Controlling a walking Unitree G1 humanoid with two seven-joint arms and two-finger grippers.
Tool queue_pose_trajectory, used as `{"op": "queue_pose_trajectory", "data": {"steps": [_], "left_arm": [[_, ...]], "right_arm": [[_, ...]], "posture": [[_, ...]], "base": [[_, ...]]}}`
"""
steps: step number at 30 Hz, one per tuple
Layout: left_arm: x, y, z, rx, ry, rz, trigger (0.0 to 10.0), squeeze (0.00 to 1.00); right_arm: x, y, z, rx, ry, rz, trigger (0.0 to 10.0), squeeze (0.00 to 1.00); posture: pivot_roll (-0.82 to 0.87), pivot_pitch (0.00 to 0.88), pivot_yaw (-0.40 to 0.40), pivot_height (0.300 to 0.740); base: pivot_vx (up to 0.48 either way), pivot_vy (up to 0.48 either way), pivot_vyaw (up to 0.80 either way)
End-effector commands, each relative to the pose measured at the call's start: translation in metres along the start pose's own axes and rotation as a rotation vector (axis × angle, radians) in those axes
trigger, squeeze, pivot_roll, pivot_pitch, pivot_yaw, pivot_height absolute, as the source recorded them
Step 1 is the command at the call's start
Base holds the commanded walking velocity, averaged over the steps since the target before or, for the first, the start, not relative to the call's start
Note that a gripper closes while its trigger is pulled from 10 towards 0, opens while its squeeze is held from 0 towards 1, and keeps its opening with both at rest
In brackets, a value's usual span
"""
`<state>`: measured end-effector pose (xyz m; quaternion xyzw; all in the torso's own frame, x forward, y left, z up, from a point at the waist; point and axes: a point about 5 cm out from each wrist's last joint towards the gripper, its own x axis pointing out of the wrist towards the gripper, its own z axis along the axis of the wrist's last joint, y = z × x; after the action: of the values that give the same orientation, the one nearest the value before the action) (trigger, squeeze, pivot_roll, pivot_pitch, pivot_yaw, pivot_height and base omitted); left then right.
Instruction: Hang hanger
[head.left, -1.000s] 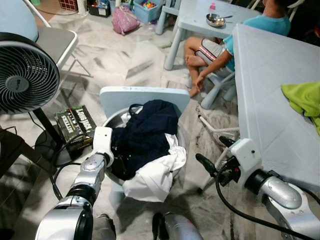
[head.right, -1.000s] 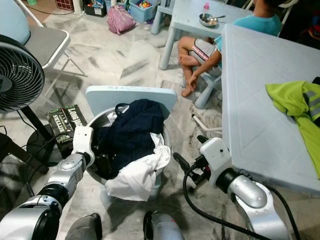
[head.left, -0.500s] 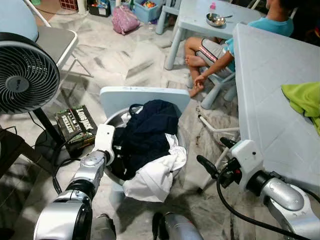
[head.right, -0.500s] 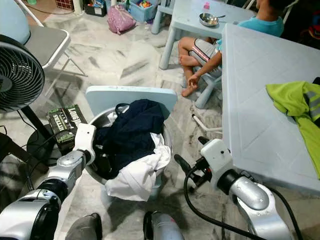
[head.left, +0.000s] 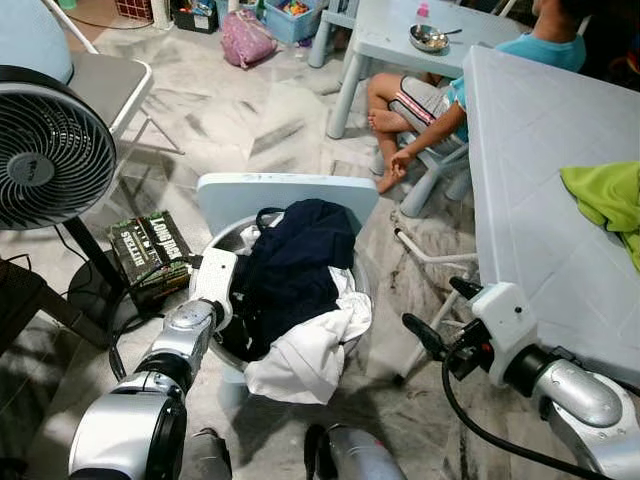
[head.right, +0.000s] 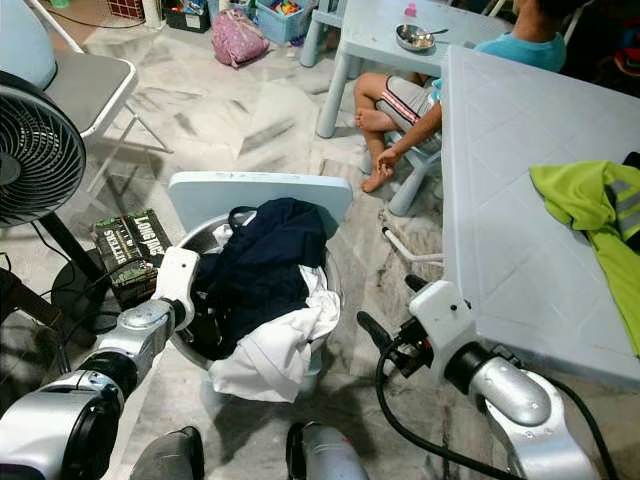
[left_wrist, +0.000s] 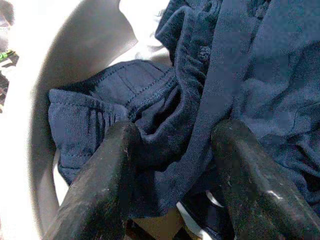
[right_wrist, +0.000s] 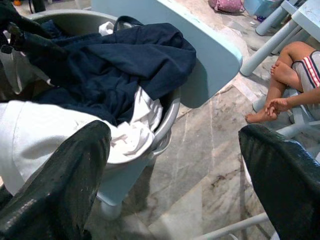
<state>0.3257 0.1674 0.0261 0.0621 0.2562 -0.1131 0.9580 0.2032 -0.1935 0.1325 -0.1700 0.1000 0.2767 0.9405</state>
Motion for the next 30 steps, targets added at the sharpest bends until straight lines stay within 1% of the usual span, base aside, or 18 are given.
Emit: {"op": "queue_pose_trajectory", "data": {"steps": [1,5,7,13,15,17,20,24,29,30], "left_arm": [[0.001,-0.003,-0.001,0.011,0.009,-0.004,0.0,0.0],[0.001,-0.004,0.0,0.004,0.0,-0.006,0.0,0.0],[0.001,-0.006,-0.002,0.005,-0.005,-0.009,0.0,0.0],[0.0,-0.006,-0.001,0.0,-0.018,-0.009,0.0,0.0],[0.0,-0.005,-0.002,-0.006,-0.028,-0.004,0.0,0.0],[0.0,-0.004,-0.002,-0.005,-0.032,0.001,0.0,0.0],[-0.001,0.0,0.001,0.001,-0.053,0.038,0.0,0.0],[-0.001,0.007,0.01,-0.001,-0.102,0.094,0.0,0.0],[-0.002,0.01,0.015,-0.012,-0.132,0.123,0.0,0.0],[-0.002,0.012,0.019,-0.003,-0.163,0.147,0.0,0.0]], "right_arm": [[-0.008,-0.004,0.0,-0.003,0.02,-0.006,10.0,0.0],[-0.015,-0.004,0.0,0.015,0.031,0.006,10.0,0.0],[-0.022,-0.001,0.001,0.021,0.041,0.017,10.0,0.0],[-0.027,0.002,-0.001,0.033,0.062,0.027,10.0,0.0],[-0.033,0.006,-0.001,0.041,0.075,0.035,10.0,0.0],[-0.034,0.006,-0.001,0.042,0.077,0.036,10.0,0.0],[-0.034,0.006,-0.002,0.044,0.083,0.038,10.0,0.0],[-0.032,0.004,-0.004,0.047,0.09,0.03,10.0,0.0],[-0.028,0.006,-0.004,0.05,0.086,0.027,10.0,0.0],[-0.025,0.006,-0.004,0.051,0.079,0.025,10.0,0.0]], "posture": [[-0.32,0.2,-0.166,0.74],[-0.33,0.212,-0.176,0.74],[-0.33,0.234,-0.186,0.74],[-0.33,0.256,-0.195,0.74],[-0.33,0.275,-0.203,0.74],[-0.33,0.279,-0.204,0.74],[-0.33,0.281,-0.205,0.74],[-0.32,0.279,-0.204,0.74],[-0.31,0.271,-0.2,0.74],[-0.3,0.262,-0.191,0.74]], "base": [[0.0,0.0,0.0],[0.0,0.0,0.0],[0.0,0.0,0.0],[0.0,0.0,0.0],[0.0,0.0,0.0],[0.0,0.0,0.0],[0.0,0.0,0.0],[0.0,0.0,0.0],[0.0,0.0,0.0],[0.0,0.0,0.0]]}}
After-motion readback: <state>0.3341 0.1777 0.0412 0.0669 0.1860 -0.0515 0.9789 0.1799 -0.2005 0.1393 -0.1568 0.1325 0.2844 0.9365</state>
